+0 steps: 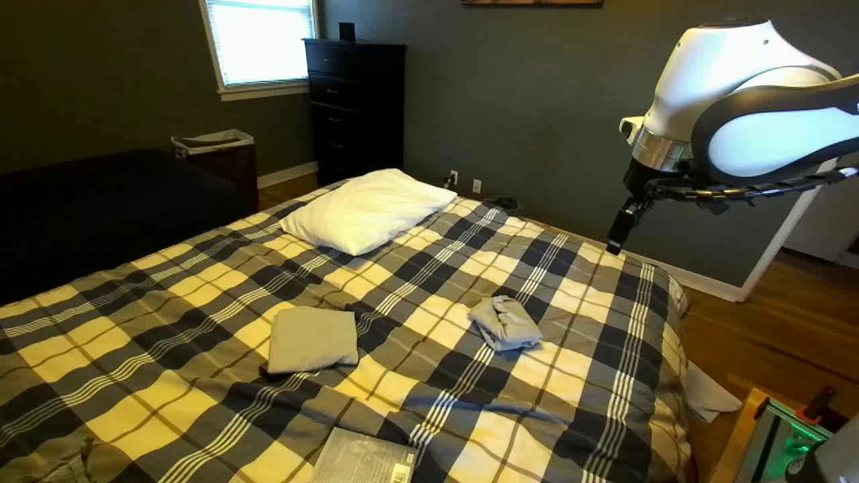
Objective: Put the book on the grey cloth on the right
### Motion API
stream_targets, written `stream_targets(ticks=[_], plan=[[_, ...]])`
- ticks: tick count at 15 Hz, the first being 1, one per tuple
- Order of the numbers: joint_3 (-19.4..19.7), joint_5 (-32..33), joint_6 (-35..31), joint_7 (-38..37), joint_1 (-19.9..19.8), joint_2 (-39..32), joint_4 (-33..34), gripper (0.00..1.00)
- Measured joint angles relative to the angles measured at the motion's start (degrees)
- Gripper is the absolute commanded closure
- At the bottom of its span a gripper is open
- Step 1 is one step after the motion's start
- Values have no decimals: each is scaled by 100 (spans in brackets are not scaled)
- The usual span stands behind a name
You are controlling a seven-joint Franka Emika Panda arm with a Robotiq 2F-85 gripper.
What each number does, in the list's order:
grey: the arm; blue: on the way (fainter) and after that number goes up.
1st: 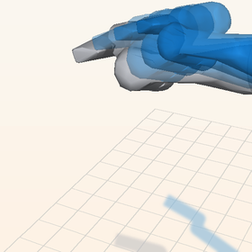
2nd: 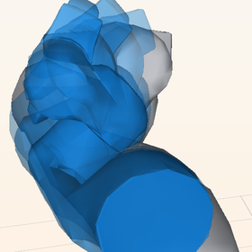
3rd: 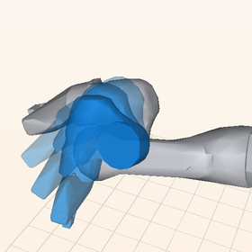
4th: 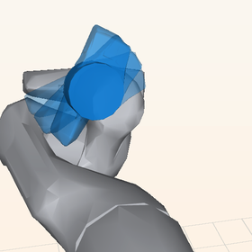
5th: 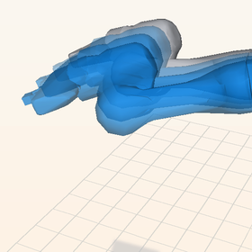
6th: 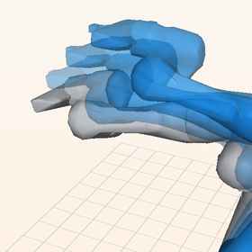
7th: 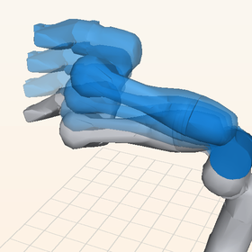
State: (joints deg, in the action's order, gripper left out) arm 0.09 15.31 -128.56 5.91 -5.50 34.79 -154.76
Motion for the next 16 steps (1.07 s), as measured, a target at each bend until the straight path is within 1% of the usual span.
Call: stream_targets(ticks=[12, 14, 16], plan=[[2, -2, -1, 0, 9, -5, 5, 0], [49, -95, -212, 98, 113, -113, 26, 0], [170, -452, -604, 486, 432, -455, 74, 0]])
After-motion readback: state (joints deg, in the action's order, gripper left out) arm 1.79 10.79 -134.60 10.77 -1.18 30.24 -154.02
